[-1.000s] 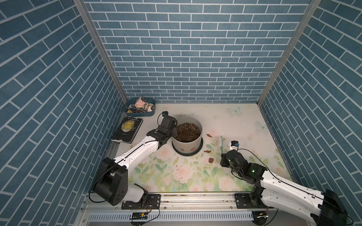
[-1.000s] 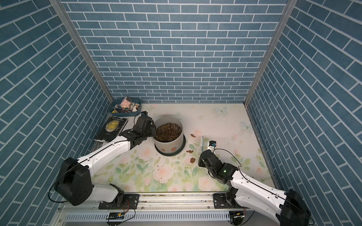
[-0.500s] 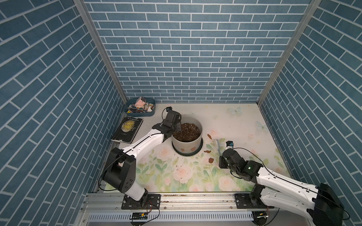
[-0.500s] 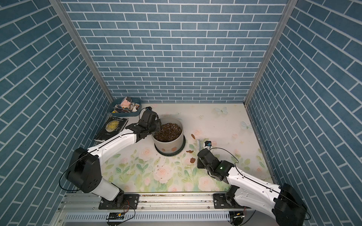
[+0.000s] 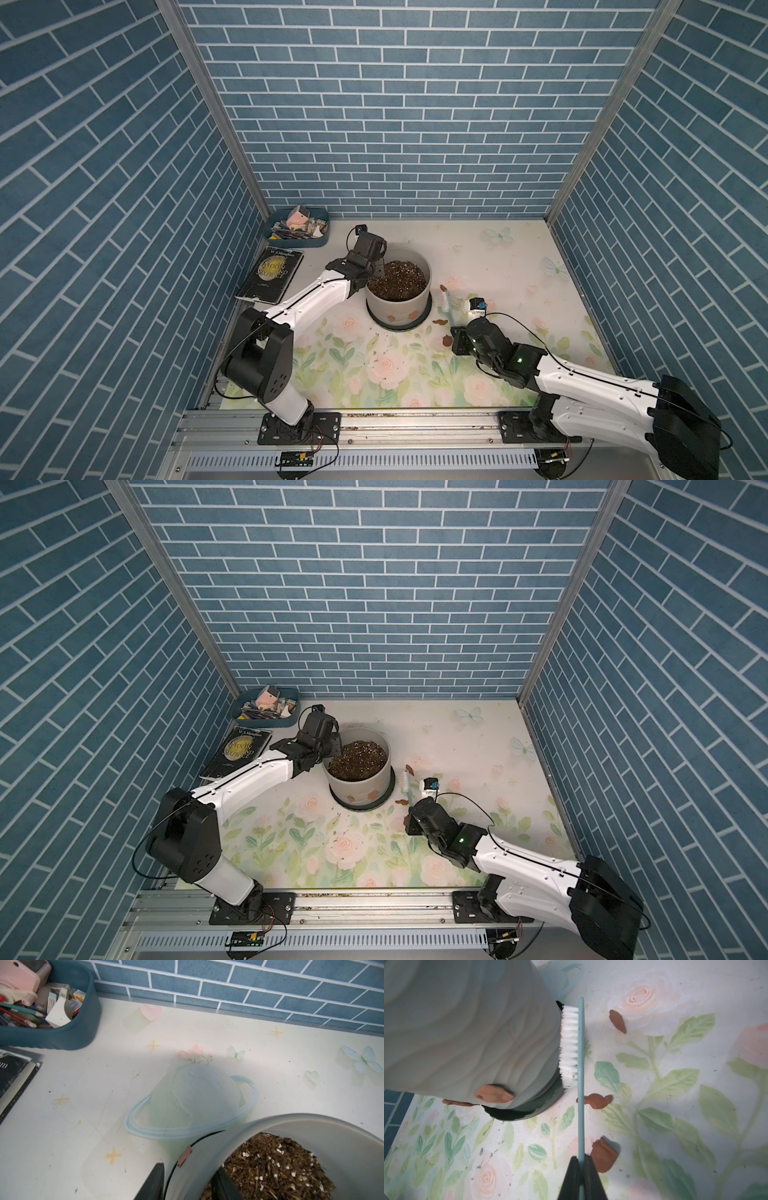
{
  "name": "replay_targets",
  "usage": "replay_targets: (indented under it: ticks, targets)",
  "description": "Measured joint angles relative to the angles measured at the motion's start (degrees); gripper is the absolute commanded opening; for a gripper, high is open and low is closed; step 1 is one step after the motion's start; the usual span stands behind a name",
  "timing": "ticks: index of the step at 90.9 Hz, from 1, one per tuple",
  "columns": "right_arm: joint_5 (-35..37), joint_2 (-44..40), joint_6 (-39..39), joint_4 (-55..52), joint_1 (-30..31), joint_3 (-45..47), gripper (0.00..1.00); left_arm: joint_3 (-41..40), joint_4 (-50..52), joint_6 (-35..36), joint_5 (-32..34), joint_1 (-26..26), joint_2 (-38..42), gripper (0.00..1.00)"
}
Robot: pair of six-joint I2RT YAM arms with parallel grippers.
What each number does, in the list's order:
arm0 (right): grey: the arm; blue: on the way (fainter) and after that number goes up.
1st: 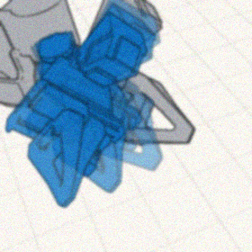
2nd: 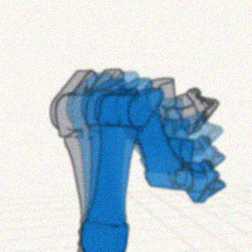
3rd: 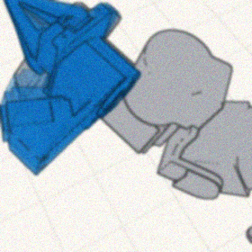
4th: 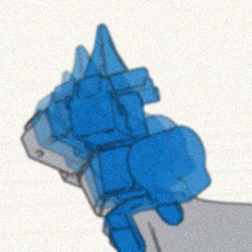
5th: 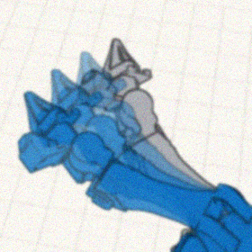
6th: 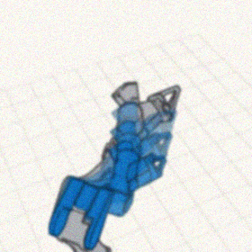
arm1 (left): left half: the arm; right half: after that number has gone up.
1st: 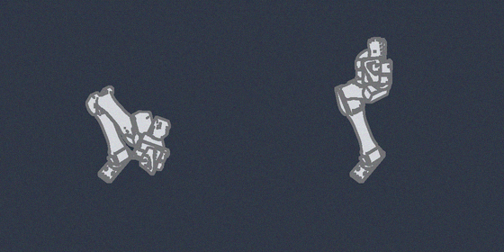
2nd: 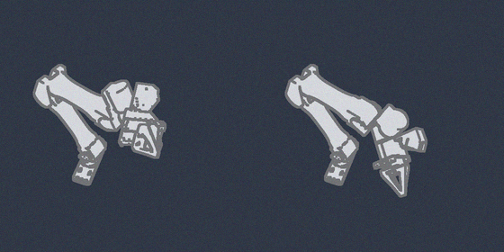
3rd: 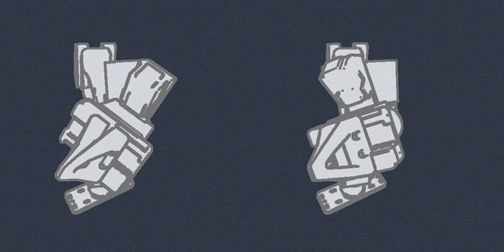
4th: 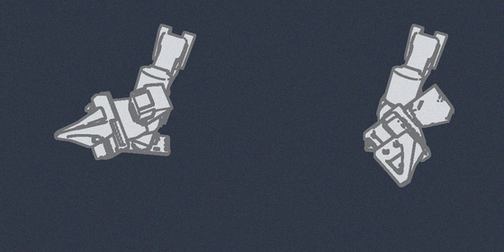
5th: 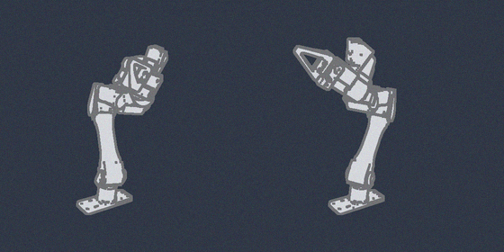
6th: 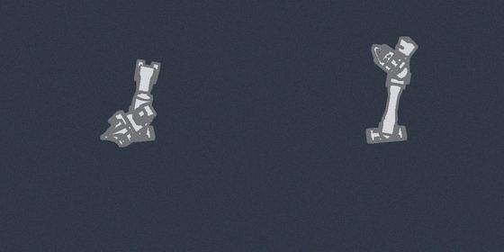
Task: Scrub the dried mud off the ceramic pot
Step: Rotate the pot on the tray.
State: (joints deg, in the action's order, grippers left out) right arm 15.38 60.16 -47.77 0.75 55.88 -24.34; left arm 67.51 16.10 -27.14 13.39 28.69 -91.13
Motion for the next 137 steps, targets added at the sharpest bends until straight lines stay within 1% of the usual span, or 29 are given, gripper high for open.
replay_targets:
  ticks: [15, 22, 28, 39, 56, 60, 64, 71, 77, 83, 96, 118, 130, 137]
  targets:
    - [-0.02, 0.81, 0.00, 1.31, 0.00, 0.00, 0.00, -2.80, 1.92, 1.25, -0.55, 0.48, 3.43, 0.14]
    - [-0.02, 0.81, 0.00, 1.64, 0.00, 0.00, 0.00, -3.50, 3.08, 0.07, 0.52, 0.83, 4.63, 0.08]
    - [-0.04, 0.81, 0.00, 1.79, 0.00, 0.00, 0.00, -3.72, 3.80, -0.48, 1.05, 0.59, 5.20, 0.00]
    - [-0.17, 1.38, 0.02, 2.08, 0.20, -0.02, 0.00, -4.74, 5.51, -0.92, 2.34, 0.55, 6.67, 0.00]
    - [0.24, 3.93, 0.04, 1.68, 2.19, -0.57, 0.00, -5.57, 7.78, -2.27, 3.76, 0.55, 8.24, 0.00]
    - [0.31, 4.15, 0.04, 1.57, 2.38, -0.68, 0.00, -5.60, 7.87, -2.58, 3.74, 0.55, 8.31, 0.08]
    - [0.42, 4.24, 0.04, 1.51, 2.49, -0.79, 0.00, -5.64, 7.82, -2.71, 3.65, 0.52, 8.33, 0.21]
    - [0.63, 4.24, 0.07, 1.40, 2.51, -0.90, 0.00, -5.90, 7.61, -2.80, 3.19, 0.44, 8.55, 0.38]
    - [0.83, 4.24, 0.04, 1.40, 2.54, -0.92, 0.00, -5.90, 7.32, -3.02, 3.06, 0.42, 8.63, 0.47]
    - [0.92, 4.24, 0.04, 1.38, 2.54, -0.92, 0.00, -5.42, 7.21, -3.04, 3.26, 0.39, 8.24, 0.52]
    - [1.01, 4.24, 0.04, 1.36, 2.54, -0.92, 0.00, -1.84, 6.43, -2.62, 3.50, 0.15, 5.27, 0.57]
    - [1.57, 4.85, 0.04, 1.36, 2.60, -0.94, 0.00, -0.39, 3.37, -1.27, 3.26, -0.07, 2.47, 0.58]
    - [1.57, 6.43, 0.04, 1.60, 2.62, -1.03, 0.00, -0.42, 2.51, -0.87, 2.99, -0.24, 2.27, 0.56]
    - [1.53, 7.56, 0.04, 2.08, 2.62, -1.05, 0.00, -0.55, 2.14, -0.70, 2.91, -0.31, 2.27, 0.49]
